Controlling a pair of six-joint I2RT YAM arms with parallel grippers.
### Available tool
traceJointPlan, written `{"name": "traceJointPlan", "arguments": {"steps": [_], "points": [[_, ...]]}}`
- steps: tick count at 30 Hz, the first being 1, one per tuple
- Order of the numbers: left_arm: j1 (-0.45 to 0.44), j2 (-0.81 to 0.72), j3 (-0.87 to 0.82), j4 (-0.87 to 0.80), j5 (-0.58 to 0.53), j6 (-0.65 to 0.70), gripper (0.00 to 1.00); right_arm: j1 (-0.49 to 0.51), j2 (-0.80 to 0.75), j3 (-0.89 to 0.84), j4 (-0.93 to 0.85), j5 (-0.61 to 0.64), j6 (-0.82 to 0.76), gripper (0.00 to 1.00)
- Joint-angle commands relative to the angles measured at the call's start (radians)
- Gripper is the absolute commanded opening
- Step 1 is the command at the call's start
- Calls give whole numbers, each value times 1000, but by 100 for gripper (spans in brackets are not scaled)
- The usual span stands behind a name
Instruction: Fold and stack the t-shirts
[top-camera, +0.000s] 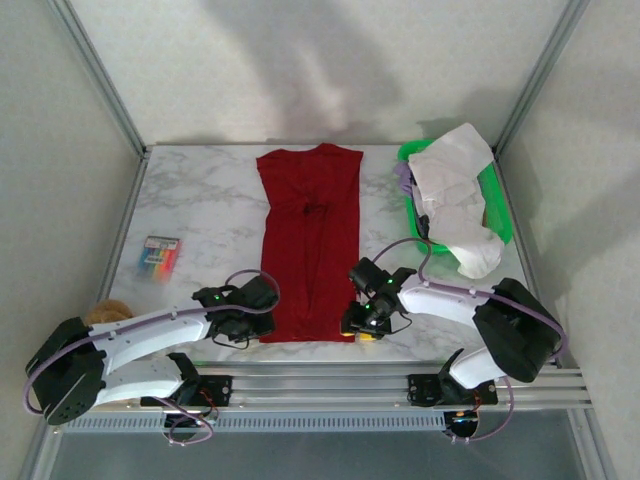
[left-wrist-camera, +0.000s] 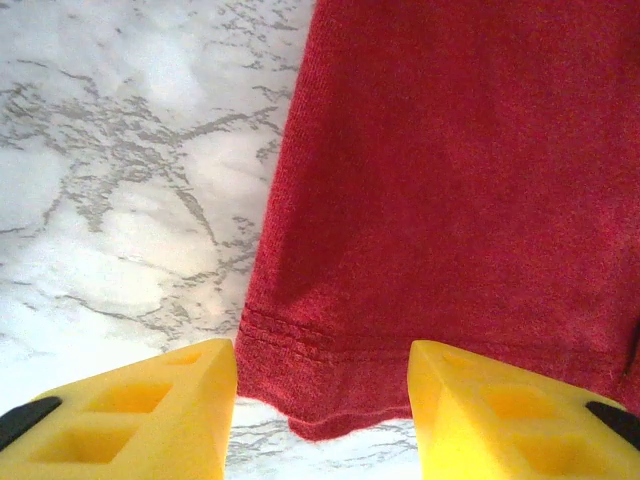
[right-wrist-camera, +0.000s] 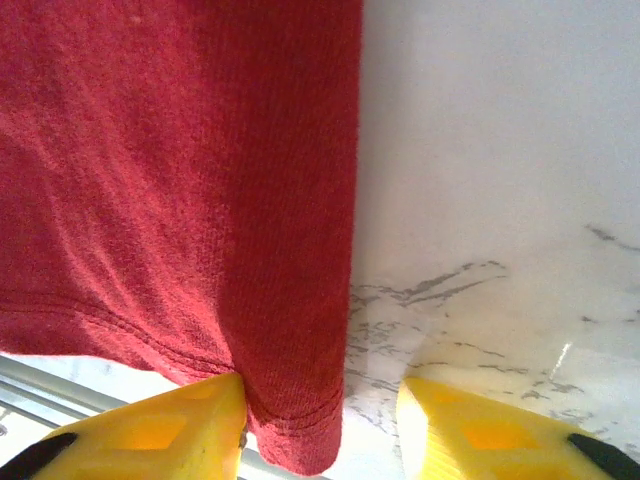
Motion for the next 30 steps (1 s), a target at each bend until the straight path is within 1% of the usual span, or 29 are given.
{"name": "traceJointPlan", "arguments": {"steps": [1, 2, 5, 10, 15, 21, 23, 24, 27, 28, 29, 30], "points": [[-23, 25, -19, -19, -49, -34, 48, 10, 29, 25, 17, -18, -16, 44], [-26, 32, -27, -2, -50, -35, 48, 10, 35, 30, 18, -17, -19, 44], [-34, 39, -47, 74, -32, -43, 42, 10, 42, 42, 24, -25, -18, 42], [-48, 69, -34, 144, -22, -73, 35, 11, 6, 29, 40, -31, 11, 42], [-54, 108, -42, 185, -14, -71, 20, 15, 10, 34, 40, -37, 14, 41], [-60, 117, -39, 197, -13, -72, 3, 30, -17, 20, 19, -20, 21, 41], [-60, 117, -32, 188, -17, -70, 0, 31, 6, 21, 25, -10, 10, 41], [-60, 117, -29, 186, -17, -68, 0, 31, 17, 22, 32, -6, 9, 40], [-62, 109, -25, 184, -15, -71, 0, 30, 42, 30, 53, 1, 5, 37], [-63, 106, -25, 184, -14, -74, 0, 30, 48, 41, 42, 7, -3, 33], [-66, 101, -24, 186, -11, -77, 0, 32, 49, 51, 30, 15, -10, 26], [-69, 98, -22, 184, -10, -80, 0, 32, 46, 56, 16, 22, -12, 21]]}}
